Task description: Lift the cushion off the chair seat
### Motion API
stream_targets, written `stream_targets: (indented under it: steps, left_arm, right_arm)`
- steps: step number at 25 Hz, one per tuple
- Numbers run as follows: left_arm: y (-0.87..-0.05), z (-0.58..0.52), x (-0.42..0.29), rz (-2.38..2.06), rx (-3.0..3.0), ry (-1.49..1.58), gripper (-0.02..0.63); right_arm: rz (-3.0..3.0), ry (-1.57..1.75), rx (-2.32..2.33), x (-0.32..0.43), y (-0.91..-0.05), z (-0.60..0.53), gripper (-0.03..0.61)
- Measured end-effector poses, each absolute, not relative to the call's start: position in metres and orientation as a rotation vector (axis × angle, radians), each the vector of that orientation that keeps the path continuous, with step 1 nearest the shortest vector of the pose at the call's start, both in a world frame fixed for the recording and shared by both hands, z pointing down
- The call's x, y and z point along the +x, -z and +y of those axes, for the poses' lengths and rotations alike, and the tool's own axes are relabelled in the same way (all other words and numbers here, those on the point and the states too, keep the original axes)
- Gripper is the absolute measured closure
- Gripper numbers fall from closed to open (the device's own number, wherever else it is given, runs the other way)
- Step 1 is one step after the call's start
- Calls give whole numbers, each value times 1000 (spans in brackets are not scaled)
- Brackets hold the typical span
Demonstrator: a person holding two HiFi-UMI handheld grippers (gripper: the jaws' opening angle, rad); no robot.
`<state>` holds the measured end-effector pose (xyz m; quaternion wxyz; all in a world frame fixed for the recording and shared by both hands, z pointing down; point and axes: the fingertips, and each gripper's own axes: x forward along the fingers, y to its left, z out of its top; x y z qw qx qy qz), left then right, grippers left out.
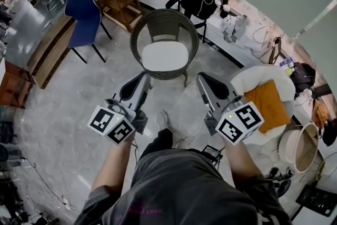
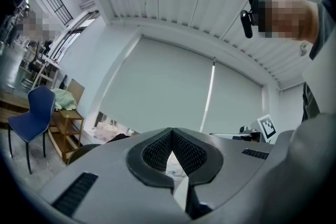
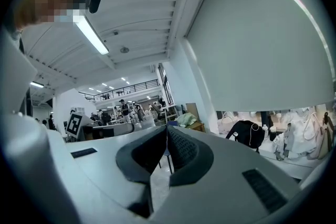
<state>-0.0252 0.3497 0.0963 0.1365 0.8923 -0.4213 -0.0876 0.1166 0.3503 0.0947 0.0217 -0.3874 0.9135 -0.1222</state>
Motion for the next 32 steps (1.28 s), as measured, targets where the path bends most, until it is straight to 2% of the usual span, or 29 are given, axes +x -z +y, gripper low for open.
stream_targets:
  steps: [17,32]
  left_arm:
    - [-135,192,-102,-1147,2532,203,604]
    - [-171,111,-136,-1113,2500,127,604]
  right_arm:
    - [2841,476,-1267,31,-126,197,563]
    - [2831,597,-1341,4,-169,121,563]
